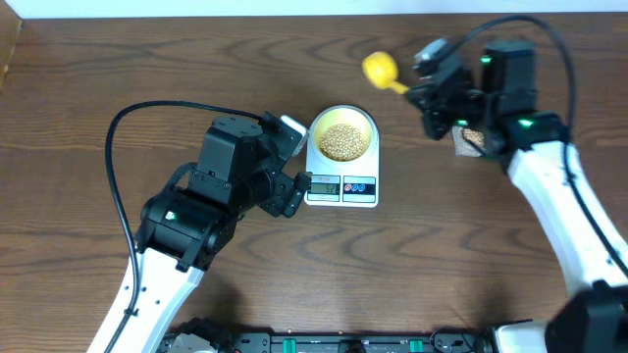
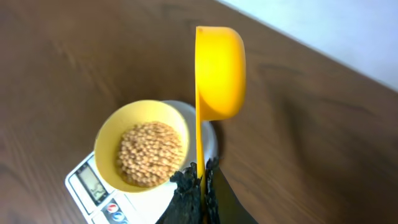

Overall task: Scoop item into bowl and weigh 50g on scale
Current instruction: 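Lift the filled scoop and move it left over the bowl, then lower the scoop into the bowl and tip soybeans out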

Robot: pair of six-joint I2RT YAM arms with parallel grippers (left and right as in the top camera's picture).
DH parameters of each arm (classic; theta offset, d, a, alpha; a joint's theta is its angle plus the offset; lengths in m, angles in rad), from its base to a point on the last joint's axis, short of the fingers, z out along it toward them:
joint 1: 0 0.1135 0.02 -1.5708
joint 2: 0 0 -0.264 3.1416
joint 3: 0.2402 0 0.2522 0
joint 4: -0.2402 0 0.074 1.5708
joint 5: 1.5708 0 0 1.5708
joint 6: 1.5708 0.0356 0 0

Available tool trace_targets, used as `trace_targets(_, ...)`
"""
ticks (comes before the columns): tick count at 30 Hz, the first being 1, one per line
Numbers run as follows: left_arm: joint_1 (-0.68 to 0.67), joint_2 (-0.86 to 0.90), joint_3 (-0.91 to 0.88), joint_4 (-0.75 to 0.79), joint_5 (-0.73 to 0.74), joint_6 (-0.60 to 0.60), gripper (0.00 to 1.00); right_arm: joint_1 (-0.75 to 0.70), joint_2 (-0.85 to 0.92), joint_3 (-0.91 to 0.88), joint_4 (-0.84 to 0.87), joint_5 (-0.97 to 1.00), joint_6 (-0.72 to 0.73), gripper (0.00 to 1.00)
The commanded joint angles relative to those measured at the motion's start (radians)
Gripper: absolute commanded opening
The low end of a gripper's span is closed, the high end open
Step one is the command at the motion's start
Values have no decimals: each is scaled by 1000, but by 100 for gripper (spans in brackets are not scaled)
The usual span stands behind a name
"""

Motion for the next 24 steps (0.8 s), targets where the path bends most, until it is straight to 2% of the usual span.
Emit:
trace_targets(1, 5, 3, 1, -3, 9, 10, 84, 56, 64, 1, 28, -31, -8, 1)
trace_targets(10, 5, 3, 1, -3, 9, 10, 84, 158, 156, 1, 58, -29, -10, 1)
trace_targets(24, 5, 3, 1, -3, 9, 10, 84, 193, 159, 1, -52, 70, -76, 1)
